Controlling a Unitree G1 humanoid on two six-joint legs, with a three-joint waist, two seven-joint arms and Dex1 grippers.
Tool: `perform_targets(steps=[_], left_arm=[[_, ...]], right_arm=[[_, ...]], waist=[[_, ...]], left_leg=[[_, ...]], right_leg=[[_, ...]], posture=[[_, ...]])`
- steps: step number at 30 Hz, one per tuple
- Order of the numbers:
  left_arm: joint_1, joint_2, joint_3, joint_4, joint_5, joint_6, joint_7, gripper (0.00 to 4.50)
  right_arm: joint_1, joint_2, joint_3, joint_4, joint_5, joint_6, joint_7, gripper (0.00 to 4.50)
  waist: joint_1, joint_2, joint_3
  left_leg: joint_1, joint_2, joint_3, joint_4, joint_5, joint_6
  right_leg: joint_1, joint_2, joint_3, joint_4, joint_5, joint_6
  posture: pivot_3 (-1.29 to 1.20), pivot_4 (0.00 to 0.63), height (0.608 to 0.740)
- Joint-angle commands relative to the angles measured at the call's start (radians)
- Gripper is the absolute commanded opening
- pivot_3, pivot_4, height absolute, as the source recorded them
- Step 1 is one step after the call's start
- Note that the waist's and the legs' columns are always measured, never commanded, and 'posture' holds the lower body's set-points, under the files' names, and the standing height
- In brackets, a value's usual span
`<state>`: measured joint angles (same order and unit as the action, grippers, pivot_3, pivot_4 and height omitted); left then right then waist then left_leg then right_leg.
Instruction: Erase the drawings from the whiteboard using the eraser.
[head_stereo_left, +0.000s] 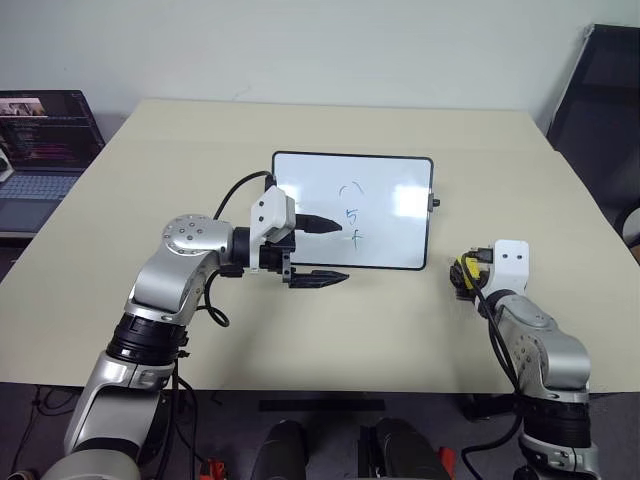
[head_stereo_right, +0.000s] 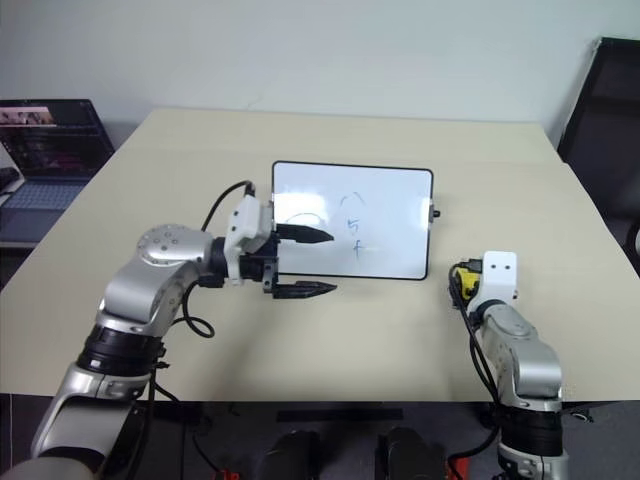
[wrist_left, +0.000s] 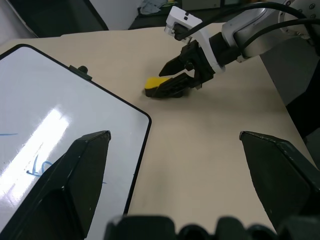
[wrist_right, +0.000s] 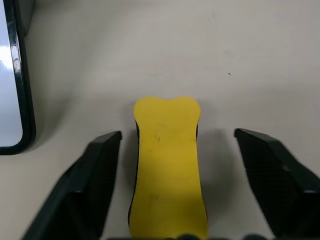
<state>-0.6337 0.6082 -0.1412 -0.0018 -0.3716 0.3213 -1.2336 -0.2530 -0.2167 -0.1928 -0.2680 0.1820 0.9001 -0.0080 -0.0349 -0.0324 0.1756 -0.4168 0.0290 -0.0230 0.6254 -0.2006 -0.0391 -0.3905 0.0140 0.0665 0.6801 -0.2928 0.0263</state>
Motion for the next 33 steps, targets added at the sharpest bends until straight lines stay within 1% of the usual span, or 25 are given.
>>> perform_targets(steps=[1,4,5,6,10,14,16,19,22,25,30,33], left_arm=[[-0.009,0.009,0.02,-0.017,0.001,-0.013,0.005,4.5],[0.009,0.016,0.025,-0.023,0.012,0.001,0.033,4.5],[0.018,0.02,0.025,-0.029,0.02,0.008,0.05,4.5],[0.024,0.023,0.025,-0.032,0.025,0.013,0.063,4.5],[0.091,0.013,0.053,-0.099,0.067,0.075,0.221,4.5],[0.152,0.012,0.076,-0.187,0.058,0.152,0.309,4.5],[0.199,0.009,0.109,-0.259,0.046,0.224,0.381,4.5],[0.214,0.018,0.123,-0.292,0.08,0.303,0.471,4.5],[0.193,0.024,0.109,-0.285,0.117,0.328,0.522,4.5],[0.164,0.015,0.116,-0.264,0.131,0.354,0.567,4.5],[0.132,0.028,0.119,-0.191,0.17,0.322,0.599,4.5],[0.114,0.037,0.117,-0.146,0.19,0.29,0.6,4.5]], right_arm=[[-0.017,-0.001,-0.014,-0.019,-0.006,-0.026,-0.005,2.49],[-0.016,0.006,-0.013,-0.023,-0.005,-0.024,-0.003,1.38],[-0.015,0.007,-0.012,-0.027,-0.004,-0.024,-0.002,1.11],[-0.013,0.008,-0.012,-0.03,-0.004,-0.024,-0.002,1.01],[0.023,-0.028,0.026,-0.089,-0.023,-0.07,0.035,1.01],[0.065,-0.065,0.073,-0.143,-0.043,-0.119,0.075,1.01],[0.088,-0.081,0.103,-0.227,-0.017,-0.118,0.125,1.01],[0.048,-0.104,0.144,-0.311,0.017,-0.097,0.191,1.01],[-0.037,-0.122,0.192,-0.294,-0.004,-0.11,0.215,1.01],[-0.19,-0.127,0.274,-0.18,-0.049,-0.17,0.248,1.01],[-0.413,-0.077,0.361,0.08,-0.103,-0.272,0.283,1.01],[-0.52,-0.057,0.414,0.236,-0.147,-0.353,0.316,1.01]], waist=[[0.0,0.0,0.0],[0.0,0.0,0.0],[0.0,0.0,0.0],[-0.001,0.0,0.0],[-0.001,0.0,0.0],[0.0,0.0,0.0],[-0.001,0.0,0.0],[-0.004,0.001,0.0],[-0.006,0.0,0.0],[-0.005,0.0,0.001],[-0.006,0.0,0.001],[-0.006,0.0,0.001]], left_leg=[[0.0,0.0,0.0,0.0,0.0,0.0],[0.0,0.0,0.0,0.0,0.0,0.0],[0.0,0.0,0.0,0.0,0.0,0.0],[0.0,0.0,0.0,0.0,0.0,0.0],[0.0,0.001,0.0,0.0,0.0,0.0],[0.0,0.001,0.0,0.0,0.0,0.0],[0.0,0.001,0.0,0.0,0.0,0.0],[0.0,0.002,-0.001,0.0,0.0,0.0],[0.001,0.001,-0.001,0.001,0.0,0.0],[0.001,0.001,-0.001,0.003,0.0,0.0],[0.001,0.0,0.0,0.001,0.0,0.0],[0.0,0.0,0.0,0.001,0.0,0.0]], right_leg=[[0.0,0.0,0.0,0.0,0.0,0.0],[0.0,0.0,0.0,0.0,0.0,0.0],[0.0,0.0,0.0,0.0,0.0,0.0],[0.0,0.0,0.0,0.0,0.0,0.0],[0.0,0.0,0.0,0.0,0.0,0.0],[0.0,-0.001,0.0,0.0,0.0,0.0],[0.0,-0.001,0.0,0.0,0.0,0.0],[0.0,-0.001,0.0,0.001,0.0,0.0],[0.001,0.0,0.0,0.001,0.001,0.001],[0.001,0.0,0.0,0.001,0.001,0.002],[0.001,0.0,-0.001,0.0,0.002,0.002],[-0.001,0.0,0.0,0.0,0.004,-0.003]], posture=[[0.0,0.15,0.74],[0.0,0.15,0.74],[0.0,0.15,0.74],[0.0,0.15,0.74],[0.0,0.15,0.74],[0.0,0.15,0.74],[0.0,0.15,0.74],[0.0,0.15,0.74],[0.0,0.15,0.74],[0.0,0.15,0.74],[0.0,0.15,0.74],[0.0,0.15,0.74]])
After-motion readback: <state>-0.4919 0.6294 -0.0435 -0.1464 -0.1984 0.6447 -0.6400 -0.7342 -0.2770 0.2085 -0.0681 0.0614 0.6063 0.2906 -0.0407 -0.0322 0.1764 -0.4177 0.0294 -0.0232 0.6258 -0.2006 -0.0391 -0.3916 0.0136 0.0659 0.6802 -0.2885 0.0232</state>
